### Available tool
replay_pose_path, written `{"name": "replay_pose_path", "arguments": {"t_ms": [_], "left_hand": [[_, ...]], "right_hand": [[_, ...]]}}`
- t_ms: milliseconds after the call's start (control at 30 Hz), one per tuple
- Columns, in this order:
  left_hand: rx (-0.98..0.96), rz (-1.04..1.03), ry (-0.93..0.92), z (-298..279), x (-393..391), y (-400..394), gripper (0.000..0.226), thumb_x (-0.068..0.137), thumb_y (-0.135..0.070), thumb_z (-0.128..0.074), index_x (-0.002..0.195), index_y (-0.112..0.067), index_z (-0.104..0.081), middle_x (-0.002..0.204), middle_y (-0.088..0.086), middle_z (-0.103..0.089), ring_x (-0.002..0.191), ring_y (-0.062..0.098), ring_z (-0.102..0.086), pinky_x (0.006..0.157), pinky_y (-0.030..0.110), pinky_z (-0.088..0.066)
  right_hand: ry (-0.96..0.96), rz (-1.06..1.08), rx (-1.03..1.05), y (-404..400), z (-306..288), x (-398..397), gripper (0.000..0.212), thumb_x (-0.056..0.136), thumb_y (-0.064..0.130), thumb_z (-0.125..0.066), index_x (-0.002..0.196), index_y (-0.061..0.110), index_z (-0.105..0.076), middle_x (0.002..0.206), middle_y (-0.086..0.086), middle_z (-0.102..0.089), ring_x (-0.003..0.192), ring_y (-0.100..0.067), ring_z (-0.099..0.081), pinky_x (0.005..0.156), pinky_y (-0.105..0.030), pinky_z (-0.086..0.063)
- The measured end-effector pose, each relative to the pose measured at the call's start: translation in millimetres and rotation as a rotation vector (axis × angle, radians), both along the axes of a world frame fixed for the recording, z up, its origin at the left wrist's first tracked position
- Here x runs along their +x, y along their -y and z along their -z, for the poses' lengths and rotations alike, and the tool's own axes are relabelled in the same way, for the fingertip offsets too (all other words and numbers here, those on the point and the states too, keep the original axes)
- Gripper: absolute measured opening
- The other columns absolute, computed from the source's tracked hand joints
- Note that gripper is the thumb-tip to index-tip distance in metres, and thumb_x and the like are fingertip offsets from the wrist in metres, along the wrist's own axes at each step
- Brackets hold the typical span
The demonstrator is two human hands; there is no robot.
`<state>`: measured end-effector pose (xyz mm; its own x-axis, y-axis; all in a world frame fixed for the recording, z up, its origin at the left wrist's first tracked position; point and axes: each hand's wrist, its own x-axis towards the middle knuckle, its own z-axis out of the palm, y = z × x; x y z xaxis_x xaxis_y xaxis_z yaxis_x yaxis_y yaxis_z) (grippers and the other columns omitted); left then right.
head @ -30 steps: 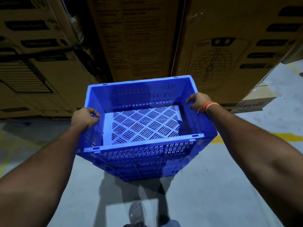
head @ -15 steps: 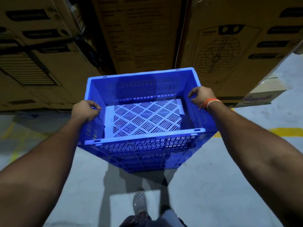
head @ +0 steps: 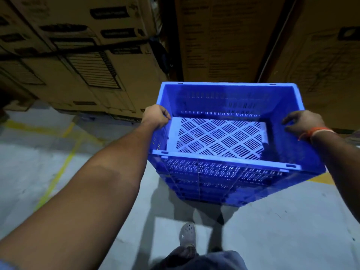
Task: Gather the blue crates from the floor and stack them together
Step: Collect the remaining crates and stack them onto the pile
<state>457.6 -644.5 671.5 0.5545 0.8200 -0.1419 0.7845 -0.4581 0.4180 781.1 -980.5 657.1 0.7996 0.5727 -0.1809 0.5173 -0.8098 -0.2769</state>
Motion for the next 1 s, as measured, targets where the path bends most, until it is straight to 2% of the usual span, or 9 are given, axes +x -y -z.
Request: {"name": "replay_pose_path", "arguments": {"t_ms": [67,167,233,300,433,567,700,900,1000], "left_hand": [[0.012,0.011,-0.001,0,-1,0,0.017,0.076,-0.015,-0.063,0.076,-0.021,-0.078,0.056,-0.015,-0.059,0.066,0.011,-0.059,0.067,0.017,-0.043],[0.019,0.013,0.006,1,-2,0,0.017,0.077,-0.015,-0.063,0.076,-0.023,-0.078,0.055,-0.018,-0.056,0.064,0.009,-0.057,0.068,0.016,-0.041],[0.019,0.014,0.012,2,-2,0,0.017,0.077,-0.016,-0.062,0.077,-0.023,-0.078,0.055,-0.018,-0.057,0.067,0.01,-0.059,0.068,0.016,-0.042],[0.012,0.018,0.021,4,-2,0,0.017,0.076,-0.016,-0.062,0.078,-0.024,-0.078,0.058,-0.016,-0.059,0.069,0.013,-0.062,0.068,0.017,-0.042],[0.005,0.057,0.013,8,-3,-2,0.014,0.076,-0.02,-0.066,0.082,-0.028,-0.076,0.072,-0.002,-0.066,0.072,0.016,-0.061,0.068,0.02,-0.043],[0.02,0.087,0.021,14,-7,-4,0.013,0.077,-0.022,-0.071,0.088,-0.029,-0.074,0.074,0.0,-0.065,0.074,0.017,-0.061,0.07,0.022,-0.041],[0.016,0.097,0.013,17,-11,-2,0.013,0.078,-0.02,-0.073,0.09,-0.026,-0.073,0.076,0.002,-0.065,0.075,0.019,-0.061,0.07,0.024,-0.041],[0.024,0.081,-0.004,15,-10,-1,0.012,0.077,-0.015,-0.071,0.086,-0.023,-0.073,0.068,0.002,-0.065,0.065,0.019,-0.059,0.066,0.024,-0.041],[0.023,0.084,-0.021,14,-5,-5,0.012,0.077,-0.014,-0.07,0.085,-0.021,-0.075,0.068,0.004,-0.067,0.065,0.02,-0.06,0.066,0.025,-0.042]], "right_hand": [[-0.005,-0.003,-0.002,1,-2,-3,0.021,0.073,0.013,-0.076,0.093,0.02,-0.074,0.096,-0.016,-0.069,0.087,-0.033,-0.066,0.079,-0.032,-0.046],[-0.012,0.006,-0.019,4,-3,-7,0.021,0.072,0.014,-0.078,0.091,0.02,-0.072,0.086,-0.013,-0.064,0.075,-0.029,-0.061,0.072,-0.029,-0.042],[-0.019,0.024,-0.028,7,-3,-9,0.023,0.07,0.016,-0.078,0.092,0.021,-0.073,0.084,-0.01,-0.064,0.073,-0.029,-0.061,0.07,-0.028,-0.042],[-0.012,0.029,-0.033,10,-4,-13,0.023,0.07,0.017,-0.078,0.092,0.022,-0.072,0.083,-0.01,-0.064,0.073,-0.029,-0.061,0.07,-0.028,-0.043],[0.007,0.045,-0.025,12,-8,-18,0.022,0.07,0.016,-0.075,0.091,0.022,-0.073,0.081,-0.009,-0.063,0.088,-0.033,-0.066,0.074,-0.027,-0.044],[-0.011,0.07,-0.014,11,-9,-19,0.018,0.067,0.016,-0.071,0.081,0.026,-0.07,0.084,-0.011,-0.07,0.086,-0.032,-0.067,0.073,-0.025,-0.045],[-0.036,0.092,-0.004,11,-8,-17,0.014,0.064,0.017,-0.07,0.072,0.029,-0.066,0.081,-0.007,-0.069,0.083,-0.03,-0.067,0.073,-0.024,-0.048],[-0.035,0.123,0.036,7,-10,-23,0.015,0.07,0.015,-0.067,0.08,0.025,-0.072,0.078,-0.003,-0.065,0.072,-0.023,-0.061,0.066,-0.022,-0.044],[-0.016,0.132,0.033,3,-11,-21,0.012,0.072,0.015,-0.069,0.079,0.023,-0.072,0.079,-0.004,-0.062,0.076,-0.023,-0.058,0.072,-0.025,-0.048]]}}
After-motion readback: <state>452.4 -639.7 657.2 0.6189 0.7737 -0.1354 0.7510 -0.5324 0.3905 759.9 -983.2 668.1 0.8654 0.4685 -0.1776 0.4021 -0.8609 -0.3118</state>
